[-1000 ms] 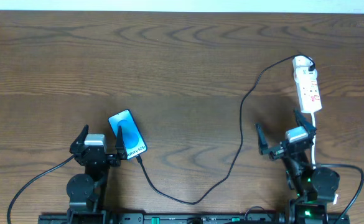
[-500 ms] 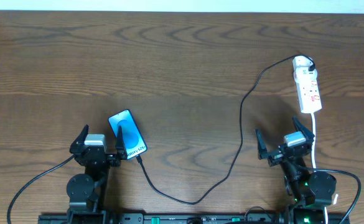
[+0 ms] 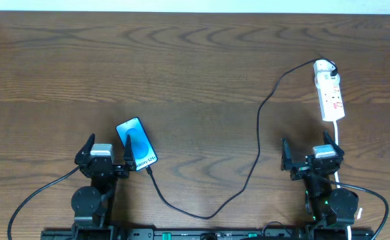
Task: Plug charger to phone and switch on socket
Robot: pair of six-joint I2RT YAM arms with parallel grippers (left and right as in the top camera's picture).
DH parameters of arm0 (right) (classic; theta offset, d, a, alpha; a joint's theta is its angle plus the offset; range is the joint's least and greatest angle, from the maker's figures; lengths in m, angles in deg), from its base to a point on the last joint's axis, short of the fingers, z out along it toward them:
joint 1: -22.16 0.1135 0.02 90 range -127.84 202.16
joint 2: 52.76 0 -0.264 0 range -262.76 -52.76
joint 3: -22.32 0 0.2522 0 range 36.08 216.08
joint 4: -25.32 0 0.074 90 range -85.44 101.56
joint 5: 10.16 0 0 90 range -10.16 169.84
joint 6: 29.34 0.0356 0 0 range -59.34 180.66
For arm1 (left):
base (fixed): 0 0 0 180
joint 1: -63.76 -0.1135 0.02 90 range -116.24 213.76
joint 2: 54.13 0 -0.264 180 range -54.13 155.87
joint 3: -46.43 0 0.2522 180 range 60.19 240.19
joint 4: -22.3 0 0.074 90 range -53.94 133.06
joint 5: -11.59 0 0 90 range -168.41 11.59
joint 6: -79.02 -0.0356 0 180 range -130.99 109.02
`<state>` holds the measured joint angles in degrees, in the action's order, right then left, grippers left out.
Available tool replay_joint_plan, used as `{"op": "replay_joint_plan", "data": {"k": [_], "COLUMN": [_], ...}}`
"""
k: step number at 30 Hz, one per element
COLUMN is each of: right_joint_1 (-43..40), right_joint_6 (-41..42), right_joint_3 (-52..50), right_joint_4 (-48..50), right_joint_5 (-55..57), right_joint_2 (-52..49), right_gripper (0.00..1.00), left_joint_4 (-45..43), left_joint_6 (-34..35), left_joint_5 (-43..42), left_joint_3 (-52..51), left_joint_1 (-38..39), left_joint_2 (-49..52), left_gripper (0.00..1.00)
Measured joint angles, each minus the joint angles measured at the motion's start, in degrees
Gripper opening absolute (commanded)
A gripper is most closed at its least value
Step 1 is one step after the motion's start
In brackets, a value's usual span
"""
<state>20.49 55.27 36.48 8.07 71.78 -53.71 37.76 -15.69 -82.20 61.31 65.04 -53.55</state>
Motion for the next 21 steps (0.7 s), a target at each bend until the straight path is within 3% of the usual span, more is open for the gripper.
{"op": "replay_joint_plan", "data": {"k": [21], "right_joint_1": [2.84], "right_joint_6": [8.52], "right_joint_3": [0.0], "right_joint_4": [-0.39], "right_joint_5": [10.1], "right_joint_2": [0.0], "right_gripper": [0.99], "left_joint_4": [0.0], "left_joint_6": [-0.02], "left_joint_5": [0.0], "left_joint_3": [0.0], "left_joint_1": [0.0], "left_joint_2": [0.0], "left_gripper": [0.89]}}
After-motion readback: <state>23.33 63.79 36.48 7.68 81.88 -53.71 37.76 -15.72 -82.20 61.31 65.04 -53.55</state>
